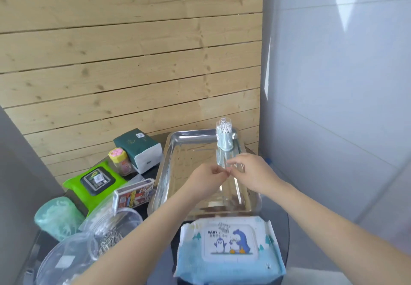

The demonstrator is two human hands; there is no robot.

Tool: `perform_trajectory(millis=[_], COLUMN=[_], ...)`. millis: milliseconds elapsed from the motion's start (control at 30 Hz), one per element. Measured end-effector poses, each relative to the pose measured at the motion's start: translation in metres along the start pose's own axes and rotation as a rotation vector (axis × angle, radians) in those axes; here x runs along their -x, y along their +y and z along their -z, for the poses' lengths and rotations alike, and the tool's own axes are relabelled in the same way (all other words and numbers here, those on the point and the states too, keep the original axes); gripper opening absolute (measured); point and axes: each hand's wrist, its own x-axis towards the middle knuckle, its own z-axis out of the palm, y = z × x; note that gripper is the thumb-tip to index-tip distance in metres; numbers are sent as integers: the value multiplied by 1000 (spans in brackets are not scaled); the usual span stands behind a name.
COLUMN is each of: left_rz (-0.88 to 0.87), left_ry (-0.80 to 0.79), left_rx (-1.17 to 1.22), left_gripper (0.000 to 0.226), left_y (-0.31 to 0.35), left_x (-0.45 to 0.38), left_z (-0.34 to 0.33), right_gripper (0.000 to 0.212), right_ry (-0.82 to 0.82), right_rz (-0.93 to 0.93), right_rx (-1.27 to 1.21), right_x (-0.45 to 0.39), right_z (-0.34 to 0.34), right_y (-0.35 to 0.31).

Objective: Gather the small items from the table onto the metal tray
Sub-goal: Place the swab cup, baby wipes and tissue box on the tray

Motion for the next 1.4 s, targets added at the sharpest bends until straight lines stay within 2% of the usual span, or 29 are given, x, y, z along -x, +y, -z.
perform_trajectory(millis=[167,300,400,633,800,900,1000,1133,1167,1300,1333,1400], left_rz=[-32,-41,-2,129,226,259,257,238,224,184,189,232], left_ry=[-116,-149,-166,-264,-265,-287,-240,-126,-96,-8,8,48], left_rx=[-294,-458,-418,-393,-241,-29,228,482,518,603,597,583], left_gripper=[36,47,51,61,59,57,59,96,93,58,51,49], left_y=[-19,-40,-46,-48,-52,-56,-58,-59,-56,-38,-35,-35], left_x=[60,77,87,95,92,92,95,89,85,61,53,32], left_z=[6,7,7,12,12,12,12,23,30,61,68,78], right_gripper=[30,38,51,46,47,46,44,46,47,61,68,83], right_ry=[-250,-433,-476,-469,-500,-468,-416,-298,-249,-56,-47,-130], right_rz=[40,59,60,-11,-118,-161,-189,-229,-238,-278,-306,-379], right_rx=[-30,145,236,169,-1,-116,-230,-437,-480,-564,-598,-676], right_x=[57,79,90,109,111,111,111,103,96,58,47,26], right_z=[9,15,14,2,4,2,0,0,2,10,11,8], right_y=[-16,-19,-16,-16,-21,-18,-19,-26,-29,-39,-38,-32])
